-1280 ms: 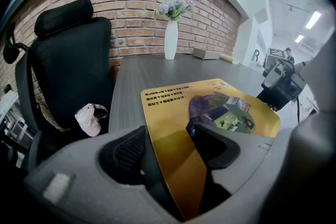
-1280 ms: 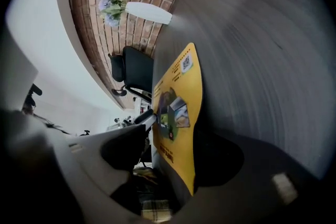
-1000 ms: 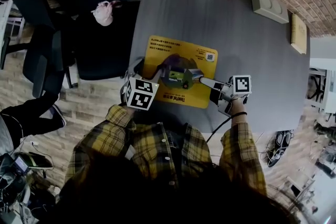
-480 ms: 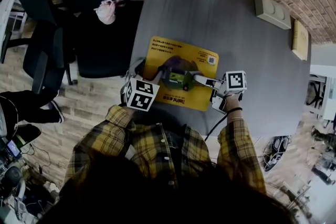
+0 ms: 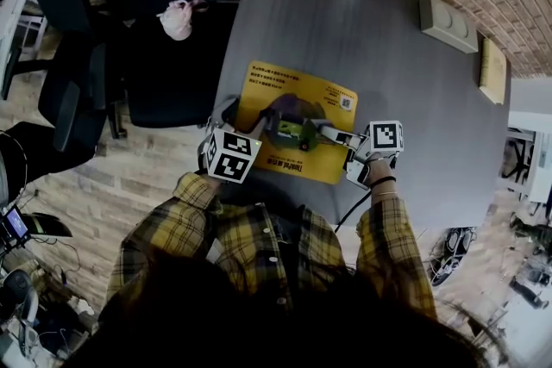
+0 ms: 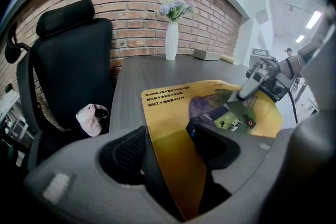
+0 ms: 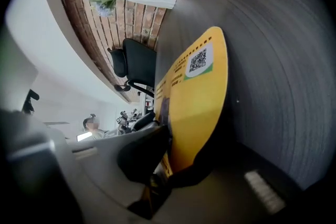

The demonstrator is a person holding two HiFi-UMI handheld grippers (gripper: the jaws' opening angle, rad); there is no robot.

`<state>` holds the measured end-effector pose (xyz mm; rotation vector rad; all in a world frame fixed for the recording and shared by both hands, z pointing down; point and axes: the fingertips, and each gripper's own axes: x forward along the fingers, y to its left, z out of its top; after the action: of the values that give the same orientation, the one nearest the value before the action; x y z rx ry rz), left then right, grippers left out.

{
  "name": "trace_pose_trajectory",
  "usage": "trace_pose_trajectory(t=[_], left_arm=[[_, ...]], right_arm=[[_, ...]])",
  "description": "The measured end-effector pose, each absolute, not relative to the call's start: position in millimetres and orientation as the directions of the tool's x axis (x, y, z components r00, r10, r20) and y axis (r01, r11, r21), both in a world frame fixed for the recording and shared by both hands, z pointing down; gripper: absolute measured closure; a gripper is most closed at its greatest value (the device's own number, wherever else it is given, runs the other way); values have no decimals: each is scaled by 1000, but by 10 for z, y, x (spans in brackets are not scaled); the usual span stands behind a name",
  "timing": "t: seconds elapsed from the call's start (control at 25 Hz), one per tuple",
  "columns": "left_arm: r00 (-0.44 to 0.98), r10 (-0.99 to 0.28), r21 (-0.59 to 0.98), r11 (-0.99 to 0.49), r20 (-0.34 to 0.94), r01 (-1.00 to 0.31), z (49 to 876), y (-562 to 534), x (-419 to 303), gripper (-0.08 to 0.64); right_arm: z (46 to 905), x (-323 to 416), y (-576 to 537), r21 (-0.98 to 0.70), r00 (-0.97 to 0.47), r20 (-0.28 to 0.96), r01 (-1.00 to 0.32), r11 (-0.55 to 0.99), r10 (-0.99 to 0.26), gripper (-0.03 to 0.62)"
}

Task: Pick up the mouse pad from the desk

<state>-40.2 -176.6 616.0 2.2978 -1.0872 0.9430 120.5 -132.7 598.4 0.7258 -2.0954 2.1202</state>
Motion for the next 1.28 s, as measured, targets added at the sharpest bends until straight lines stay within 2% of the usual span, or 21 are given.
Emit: trace_pose_trajectory(t=[0.68, 0.8, 1.28], left_arm=[[449, -512, 87, -584, 732, -807, 6086, -1807, -432, 262], [449, -530, 78, -581, 719, -810, 6011, -1820, -442, 262], [453, -620, 42, -561, 641, -827, 5553, -1850, -475, 268]], right_arm=[[5705, 1144, -1326, -933, -892, 342, -361, 11, -297, 578], [5555, 1079, -1331, -940, -906, 299, -334, 69, -300, 578], [5038, 961, -1224, -891, -904, 299, -380, 250, -305, 578]])
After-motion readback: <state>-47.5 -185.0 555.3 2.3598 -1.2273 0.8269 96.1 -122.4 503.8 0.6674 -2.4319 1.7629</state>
